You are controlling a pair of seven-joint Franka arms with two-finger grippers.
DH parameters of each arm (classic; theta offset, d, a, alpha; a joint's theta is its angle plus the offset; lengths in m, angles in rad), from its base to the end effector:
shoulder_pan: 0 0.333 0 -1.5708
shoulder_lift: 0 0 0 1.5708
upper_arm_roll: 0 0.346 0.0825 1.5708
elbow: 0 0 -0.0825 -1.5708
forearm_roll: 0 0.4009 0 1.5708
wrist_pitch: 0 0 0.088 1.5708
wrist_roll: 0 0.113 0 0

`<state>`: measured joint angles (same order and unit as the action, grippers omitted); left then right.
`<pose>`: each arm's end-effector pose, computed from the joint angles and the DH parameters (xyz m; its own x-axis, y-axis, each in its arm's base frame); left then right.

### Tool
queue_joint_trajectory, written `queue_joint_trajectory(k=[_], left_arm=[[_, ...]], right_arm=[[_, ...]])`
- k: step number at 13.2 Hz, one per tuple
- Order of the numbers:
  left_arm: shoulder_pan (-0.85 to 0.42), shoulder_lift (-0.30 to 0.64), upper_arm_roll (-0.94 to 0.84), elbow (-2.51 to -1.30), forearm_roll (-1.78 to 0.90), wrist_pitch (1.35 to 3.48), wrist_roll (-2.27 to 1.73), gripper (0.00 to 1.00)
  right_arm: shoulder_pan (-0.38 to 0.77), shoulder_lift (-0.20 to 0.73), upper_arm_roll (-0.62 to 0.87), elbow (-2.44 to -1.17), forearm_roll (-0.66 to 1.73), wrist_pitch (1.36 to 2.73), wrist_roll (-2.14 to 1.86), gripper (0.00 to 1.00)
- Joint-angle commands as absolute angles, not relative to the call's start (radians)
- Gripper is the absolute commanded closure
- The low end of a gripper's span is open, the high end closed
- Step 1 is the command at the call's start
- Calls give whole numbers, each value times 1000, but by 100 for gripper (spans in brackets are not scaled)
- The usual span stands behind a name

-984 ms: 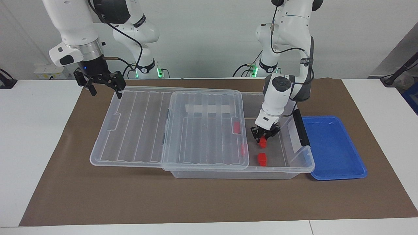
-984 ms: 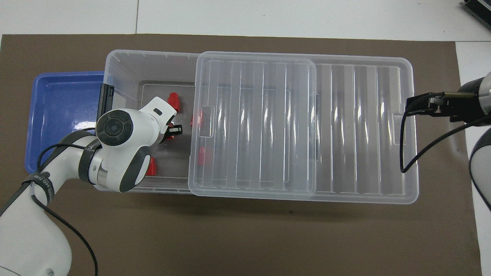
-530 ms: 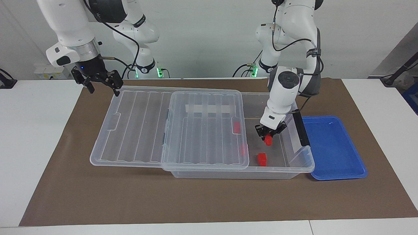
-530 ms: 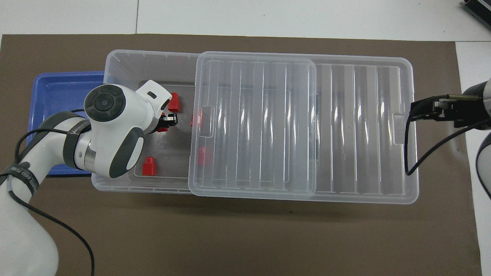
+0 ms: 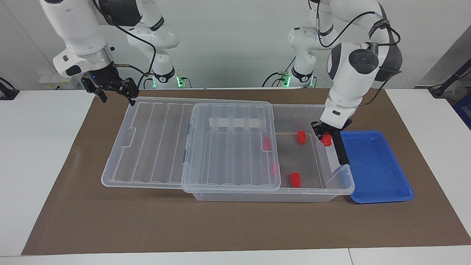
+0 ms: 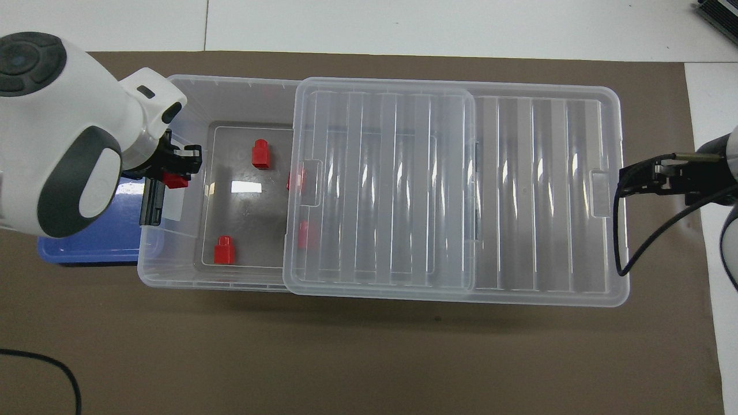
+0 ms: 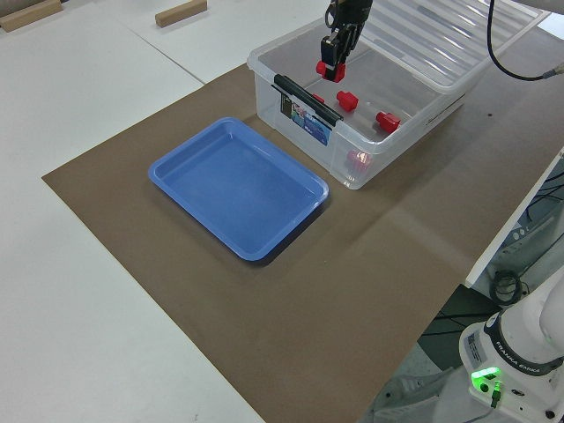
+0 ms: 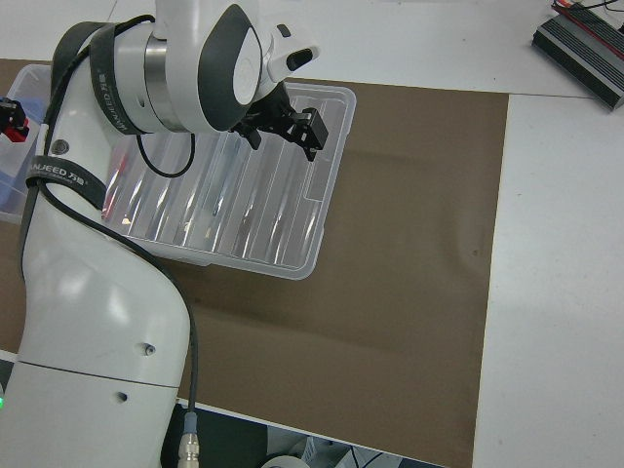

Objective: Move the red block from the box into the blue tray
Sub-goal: 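Lift the red block and carry it to the blue tray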

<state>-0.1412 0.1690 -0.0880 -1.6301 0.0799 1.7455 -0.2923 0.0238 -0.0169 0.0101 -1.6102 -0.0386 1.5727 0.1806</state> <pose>0.6165 -0.1321 0.5328 0.9982 0.0492 -0.0328 0.0466 -0.9960 -0.0757 0.5648 0.0148 0.6391 0.9892 -0.1460 -0.0133 -0.1453 -0.9885 0.0418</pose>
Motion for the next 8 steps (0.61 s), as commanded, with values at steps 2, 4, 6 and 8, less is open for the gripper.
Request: queue_joint_trajectory(k=[2, 4, 6, 8], left_arm=[[-17, 138, -91, -1572, 69, 1634, -31, 100], [56, 130, -92, -1581, 69, 1641, 101, 100], [113, 123, -92, -1606, 69, 1681, 204, 100], [144, 91, -92, -1691, 69, 1767, 236, 100]], right_arm=[[17, -31, 11, -1621, -43, 1571, 158, 0], [18, -31, 11, -1621, -43, 1569, 158, 0], [18, -31, 11, -1621, -43, 1571, 158, 0], [18, -31, 11, -1621, -43, 1571, 158, 0]])
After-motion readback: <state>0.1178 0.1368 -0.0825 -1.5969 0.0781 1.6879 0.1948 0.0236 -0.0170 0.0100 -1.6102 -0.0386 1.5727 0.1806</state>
